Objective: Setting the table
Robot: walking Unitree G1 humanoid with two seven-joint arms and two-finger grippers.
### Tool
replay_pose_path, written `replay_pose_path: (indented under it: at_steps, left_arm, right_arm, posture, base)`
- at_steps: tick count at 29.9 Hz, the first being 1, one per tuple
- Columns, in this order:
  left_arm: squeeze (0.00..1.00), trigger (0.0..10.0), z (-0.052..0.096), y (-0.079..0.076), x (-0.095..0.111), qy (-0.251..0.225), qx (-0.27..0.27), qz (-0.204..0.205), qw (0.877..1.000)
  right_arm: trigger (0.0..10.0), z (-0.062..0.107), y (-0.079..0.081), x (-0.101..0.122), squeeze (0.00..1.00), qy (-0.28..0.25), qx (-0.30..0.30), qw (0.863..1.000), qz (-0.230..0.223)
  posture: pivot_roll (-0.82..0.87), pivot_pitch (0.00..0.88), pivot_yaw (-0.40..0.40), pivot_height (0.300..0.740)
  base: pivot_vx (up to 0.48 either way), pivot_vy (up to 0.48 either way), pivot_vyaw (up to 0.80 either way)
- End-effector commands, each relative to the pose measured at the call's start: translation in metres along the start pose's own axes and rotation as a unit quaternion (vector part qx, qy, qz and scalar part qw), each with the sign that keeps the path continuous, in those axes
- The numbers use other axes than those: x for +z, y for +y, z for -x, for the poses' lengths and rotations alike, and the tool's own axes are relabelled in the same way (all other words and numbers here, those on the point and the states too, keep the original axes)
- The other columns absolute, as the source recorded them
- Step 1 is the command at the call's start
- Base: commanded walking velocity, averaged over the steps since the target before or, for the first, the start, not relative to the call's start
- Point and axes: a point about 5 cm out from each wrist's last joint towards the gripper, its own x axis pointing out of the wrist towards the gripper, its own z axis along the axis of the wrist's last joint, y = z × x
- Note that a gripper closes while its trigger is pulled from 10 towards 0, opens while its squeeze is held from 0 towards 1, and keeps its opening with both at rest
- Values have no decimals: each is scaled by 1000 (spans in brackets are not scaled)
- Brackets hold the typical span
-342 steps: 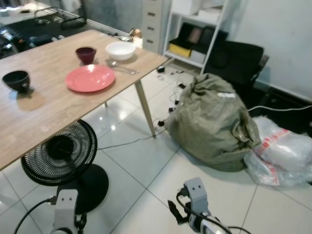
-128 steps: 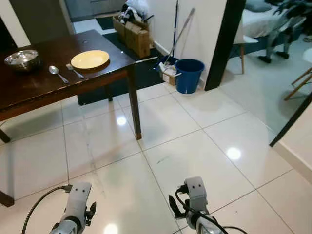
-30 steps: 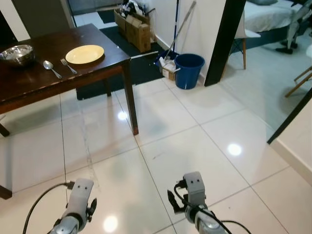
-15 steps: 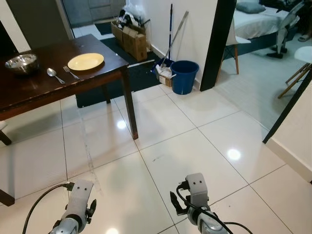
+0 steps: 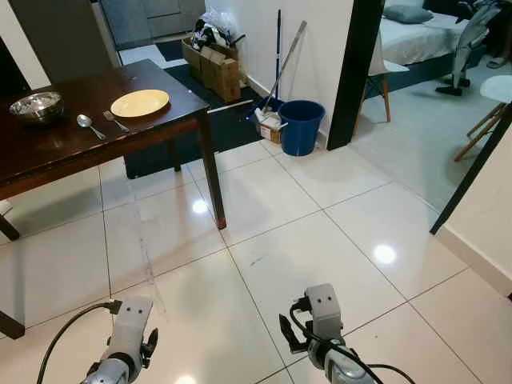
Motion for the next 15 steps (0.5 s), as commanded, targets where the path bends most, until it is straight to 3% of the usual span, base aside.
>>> replay_pose_path:
  at_steps: [1, 11, 12, 15]
  left_arm:
    - [239, 10000, 2, 3, -9, 17, 6, 6, 1000]
    - [224, 10000, 2, 3, -9, 16, 7, 8, 1000]
    - [125, 10000, 2, 7, -5, 6, 10, 16, 1000]
    - [125, 10000, 1, 11, -1, -4, 14, 27, 1000]
  right_arm:
    - [10000, 2, 4, -6, 0, 9, 5, 1000, -1]
    - [10000, 2, 3, -6, 0, 9, 6, 1000, 1]
    - [10000, 2, 2, -4, 0, 4, 6, 1000, 5]
    - [10000, 2, 2, -2, 0, -1, 7, 1000, 9]
  posture:
    - [36, 2, 128, 740]
    - [36, 0, 126, 740]
    - [33, 0, 122, 740]
    - [33, 0, 122, 740]
  base:
    - [0, 0, 0]
    - [0, 0, 0]
    - [0, 0, 0]
    - [0, 0, 0]
